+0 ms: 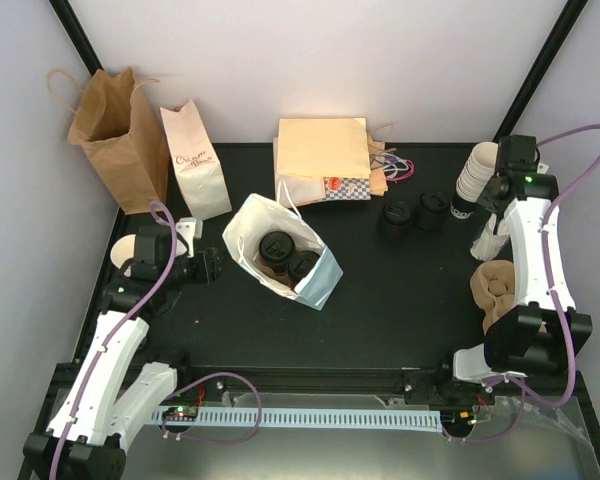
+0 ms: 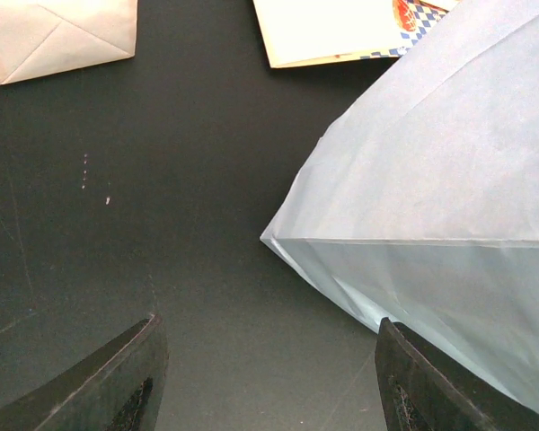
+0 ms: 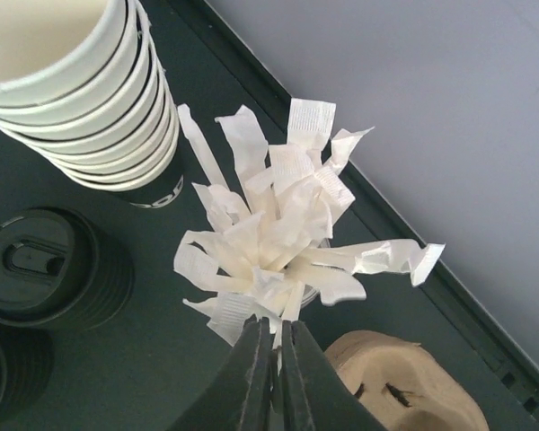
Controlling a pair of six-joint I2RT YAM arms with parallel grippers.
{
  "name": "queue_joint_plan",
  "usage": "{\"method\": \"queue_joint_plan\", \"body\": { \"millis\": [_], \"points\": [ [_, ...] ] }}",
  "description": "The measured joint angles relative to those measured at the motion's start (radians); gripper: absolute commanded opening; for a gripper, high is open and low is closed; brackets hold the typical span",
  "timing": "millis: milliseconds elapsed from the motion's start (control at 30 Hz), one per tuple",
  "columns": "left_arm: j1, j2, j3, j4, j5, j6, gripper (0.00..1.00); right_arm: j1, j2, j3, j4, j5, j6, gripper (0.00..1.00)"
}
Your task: Pack the takeout coffee
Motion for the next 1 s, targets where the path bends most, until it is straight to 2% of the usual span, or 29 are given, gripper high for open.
{"method": "queue_joint_plan", "body": {
  "millis": [67, 333, 1000],
  "points": [
    [0.0, 0.001, 0.0, 0.0, -0.002, 0.0, 0.66, 0.0, 0.0, -0.01, 0.002, -0.001, 0.0, 0.01],
    [0.0, 0.008, 0.0, 0.0, -0.007, 0.0, 0.66, 0.0, -0.011, -0.016, -0.007, -0.003, 0.003, 0.01],
    [0.0, 0.012, -0.004, 0.001, -0.008, 0.0, 0.66, 0.0, -0.024, 0.295, -0.233, -0.009, 0.042, 0.02]
  ]
}}
